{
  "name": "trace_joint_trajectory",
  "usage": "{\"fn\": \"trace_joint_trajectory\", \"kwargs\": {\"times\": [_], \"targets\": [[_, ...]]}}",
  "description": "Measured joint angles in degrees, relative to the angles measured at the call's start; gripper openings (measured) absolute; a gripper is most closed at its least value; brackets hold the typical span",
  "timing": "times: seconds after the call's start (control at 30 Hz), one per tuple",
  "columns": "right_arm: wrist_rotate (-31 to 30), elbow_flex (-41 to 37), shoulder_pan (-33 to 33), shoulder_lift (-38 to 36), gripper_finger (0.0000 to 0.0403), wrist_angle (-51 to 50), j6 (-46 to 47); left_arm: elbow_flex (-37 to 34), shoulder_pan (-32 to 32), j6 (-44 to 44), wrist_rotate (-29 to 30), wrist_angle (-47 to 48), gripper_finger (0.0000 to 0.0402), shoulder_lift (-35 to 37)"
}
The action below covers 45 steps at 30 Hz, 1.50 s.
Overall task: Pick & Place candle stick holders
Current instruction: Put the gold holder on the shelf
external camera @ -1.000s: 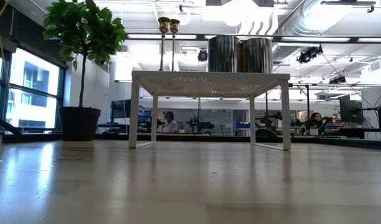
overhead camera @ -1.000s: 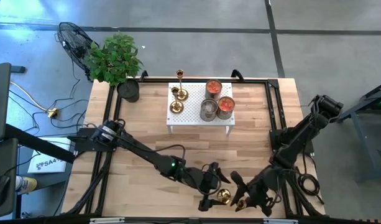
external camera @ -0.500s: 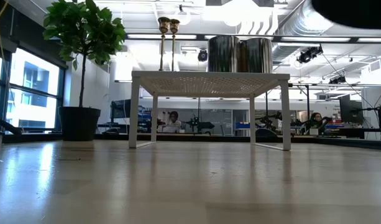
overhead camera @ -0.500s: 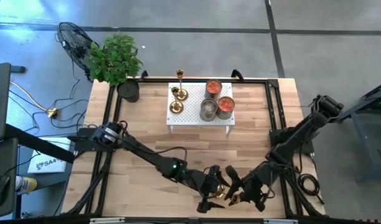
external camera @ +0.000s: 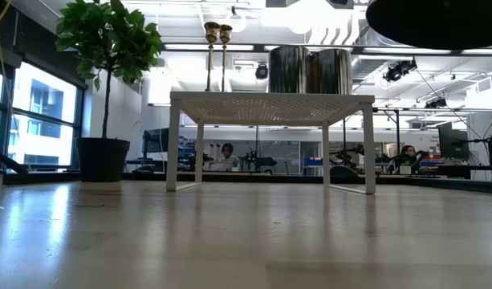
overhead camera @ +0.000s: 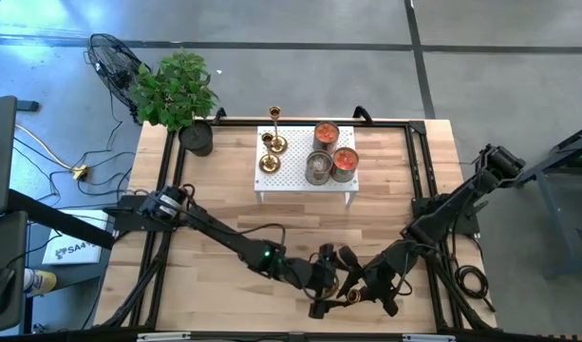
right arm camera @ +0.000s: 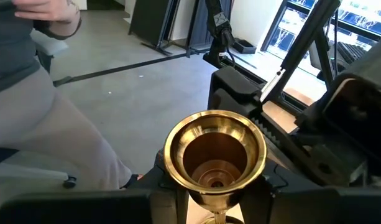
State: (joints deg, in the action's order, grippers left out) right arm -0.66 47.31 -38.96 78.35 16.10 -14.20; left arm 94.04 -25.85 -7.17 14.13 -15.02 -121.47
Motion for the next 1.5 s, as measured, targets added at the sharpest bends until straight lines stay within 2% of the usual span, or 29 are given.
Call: {"fn": "trace_joint_trajectory", "kwargs": {"times": [0.1,0.23,0.33,0.57,0.6,0.77,0.9,1.2,1.33,1.5], "targets": [[0.02,0.00,0.00,0.00,0.0088,-0.07,-0.07,0.00,-0.04,0.51,-0.02,0.54,0.0363,0.00],[0.00,0.00,-0.02,0.00,0.0088,-0.40,-0.41,0.00,-0.04,1.39,-0.04,0.68,0.0292,0.01],[-0.77,0.00,-0.02,0.00,0.0088,-0.42,-0.44,0.00,-0.02,1.37,0.30,1.76,0.0222,0.02],[-2.91,-0.01,0.02,0.00,0.0088,-0.59,-0.42,0.00,-0.11,3.23,1.57,2.23,0.0030,0.02],[-2.88,-0.03,0.02,0.00,0.0088,-0.75,-0.22,0.00,-0.14,4.04,1.24,2.41,0.0018,0.02],[-4.64,-0.09,-0.04,-0.02,0.0088,-0.75,0.44,0.00,-0.11,8.60,1.64,2.63,0.0011,0.02],[-5.78,-0.11,-0.04,-0.02,0.0092,-0.72,1.75,0.00,-0.14,8.66,1.87,3.03,0.0009,0.07],[-7.20,-0.11,-0.11,-0.02,0.0249,-0.13,8.48,0.00,0.03,9.52,2.04,4.65,0.0005,0.11],[-12.12,-0.11,-1.25,-0.02,0.0282,0.14,9.21,0.00,-0.13,8.09,1.70,6.15,0.0005,0.11],[-13.78,-0.11,-7.61,-1.79,0.0289,5.71,-2.11,0.50,-0.13,6.74,1.72,7.22,0.0003,0.11]]}}
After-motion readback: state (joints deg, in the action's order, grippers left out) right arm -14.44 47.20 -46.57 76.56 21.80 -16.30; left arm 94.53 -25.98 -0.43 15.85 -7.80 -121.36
